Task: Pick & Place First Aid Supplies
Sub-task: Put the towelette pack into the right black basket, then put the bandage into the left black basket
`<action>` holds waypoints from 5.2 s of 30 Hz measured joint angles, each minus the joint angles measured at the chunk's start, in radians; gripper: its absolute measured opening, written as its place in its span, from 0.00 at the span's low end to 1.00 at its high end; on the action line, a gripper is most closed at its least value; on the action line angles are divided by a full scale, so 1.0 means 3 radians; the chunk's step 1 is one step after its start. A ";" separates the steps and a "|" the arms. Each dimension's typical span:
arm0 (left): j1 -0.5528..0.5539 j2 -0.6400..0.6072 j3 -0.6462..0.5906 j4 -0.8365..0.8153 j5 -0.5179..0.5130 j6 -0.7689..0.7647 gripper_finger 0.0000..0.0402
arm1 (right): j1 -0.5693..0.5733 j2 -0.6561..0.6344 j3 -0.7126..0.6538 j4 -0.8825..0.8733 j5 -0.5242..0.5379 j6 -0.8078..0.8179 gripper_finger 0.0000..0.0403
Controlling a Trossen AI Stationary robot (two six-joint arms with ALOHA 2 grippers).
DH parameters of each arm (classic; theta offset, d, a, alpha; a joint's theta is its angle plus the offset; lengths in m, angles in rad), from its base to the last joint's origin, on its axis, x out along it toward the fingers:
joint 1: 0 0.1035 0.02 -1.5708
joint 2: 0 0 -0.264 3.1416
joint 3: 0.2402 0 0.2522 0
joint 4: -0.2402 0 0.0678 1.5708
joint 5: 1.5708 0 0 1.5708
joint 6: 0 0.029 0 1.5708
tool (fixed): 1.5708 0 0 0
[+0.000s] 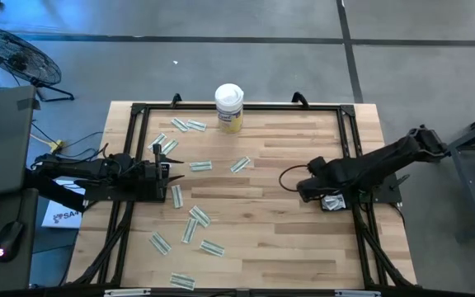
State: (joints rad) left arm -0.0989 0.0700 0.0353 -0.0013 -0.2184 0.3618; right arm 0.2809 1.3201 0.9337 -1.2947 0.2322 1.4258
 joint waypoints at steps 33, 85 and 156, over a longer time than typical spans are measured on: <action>0.0000 -0.0001 0.0000 -0.0001 0.0001 0.0000 0.51 | -0.0266 0.0033 -0.0684 0.0380 -0.0024 -0.0154 0.21; 0.0000 -0.0001 0.0000 0.0000 0.0000 0.0000 0.51 | -0.1205 0.0686 -0.0651 0.0619 -0.0695 -0.2887 0.04; 0.0000 0.0000 0.0000 0.0000 0.0000 0.0000 0.51 | -0.0729 0.0832 0.0111 0.2991 0.0363 -0.3534 0.00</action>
State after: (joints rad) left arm -0.0989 0.0699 0.0353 -0.0013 -0.2184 0.3618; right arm 0.0624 1.5696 0.9671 -0.3973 0.3412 0.3655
